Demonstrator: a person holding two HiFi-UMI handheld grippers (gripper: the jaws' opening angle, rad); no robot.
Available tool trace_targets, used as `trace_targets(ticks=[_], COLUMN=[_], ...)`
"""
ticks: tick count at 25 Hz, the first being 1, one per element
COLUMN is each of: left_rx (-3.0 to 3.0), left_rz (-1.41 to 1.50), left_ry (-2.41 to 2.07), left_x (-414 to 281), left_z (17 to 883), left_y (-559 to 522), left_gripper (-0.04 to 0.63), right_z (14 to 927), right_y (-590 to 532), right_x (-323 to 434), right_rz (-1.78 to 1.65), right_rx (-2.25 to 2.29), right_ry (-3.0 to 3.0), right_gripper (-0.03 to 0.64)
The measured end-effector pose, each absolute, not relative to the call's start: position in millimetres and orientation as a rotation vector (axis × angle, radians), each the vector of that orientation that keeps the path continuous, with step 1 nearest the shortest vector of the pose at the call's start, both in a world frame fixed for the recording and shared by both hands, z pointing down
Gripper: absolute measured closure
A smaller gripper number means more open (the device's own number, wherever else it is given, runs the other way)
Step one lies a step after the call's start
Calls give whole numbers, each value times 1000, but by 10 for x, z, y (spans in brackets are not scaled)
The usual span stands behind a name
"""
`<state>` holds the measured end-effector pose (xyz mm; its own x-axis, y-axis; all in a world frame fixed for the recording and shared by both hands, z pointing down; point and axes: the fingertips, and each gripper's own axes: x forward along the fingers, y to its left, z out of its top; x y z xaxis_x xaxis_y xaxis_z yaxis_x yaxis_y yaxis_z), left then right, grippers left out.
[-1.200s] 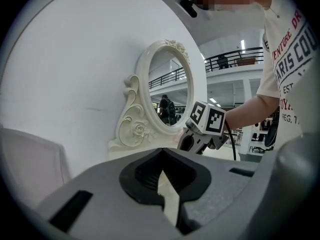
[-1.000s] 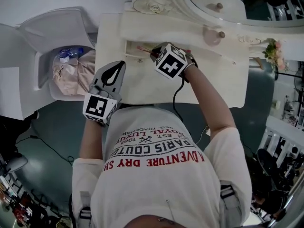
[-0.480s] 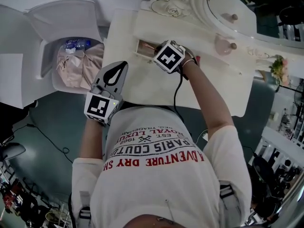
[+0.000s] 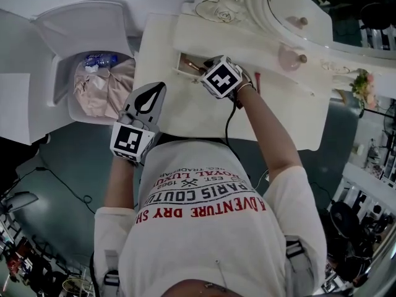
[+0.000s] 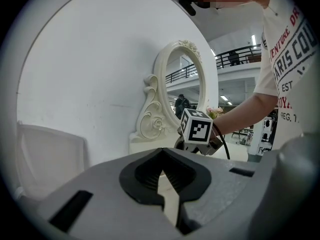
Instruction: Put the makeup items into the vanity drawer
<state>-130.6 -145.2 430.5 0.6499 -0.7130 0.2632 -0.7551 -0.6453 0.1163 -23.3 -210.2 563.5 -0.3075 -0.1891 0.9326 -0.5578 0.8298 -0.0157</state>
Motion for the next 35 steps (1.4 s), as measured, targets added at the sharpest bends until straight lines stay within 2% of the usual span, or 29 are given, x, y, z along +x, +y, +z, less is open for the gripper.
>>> trace_targets(ticks=[9,16,24,35], left_rx=[2714,2787,2808,2724], left_rz=[282,270,291,404], left_ry=[-1102,-993,-879,-894], left_x=[-935,-384,292,745], left_z=[4228,4089,4082,4398], left_y=[-1393,-1365,-1339,-1324], left_gripper=[592,592,592,592], right_z=[5252,5085,5565,6119], right_y=[-1980,-1778,-1407,-1458], right_x=[70,922,2018,2465], right_rz=[445,506,658,780], right_rx=[697,884,1002,980], right_ry=[-1962,-1938,-1784,-1754], right_gripper=[566,551,548,546])
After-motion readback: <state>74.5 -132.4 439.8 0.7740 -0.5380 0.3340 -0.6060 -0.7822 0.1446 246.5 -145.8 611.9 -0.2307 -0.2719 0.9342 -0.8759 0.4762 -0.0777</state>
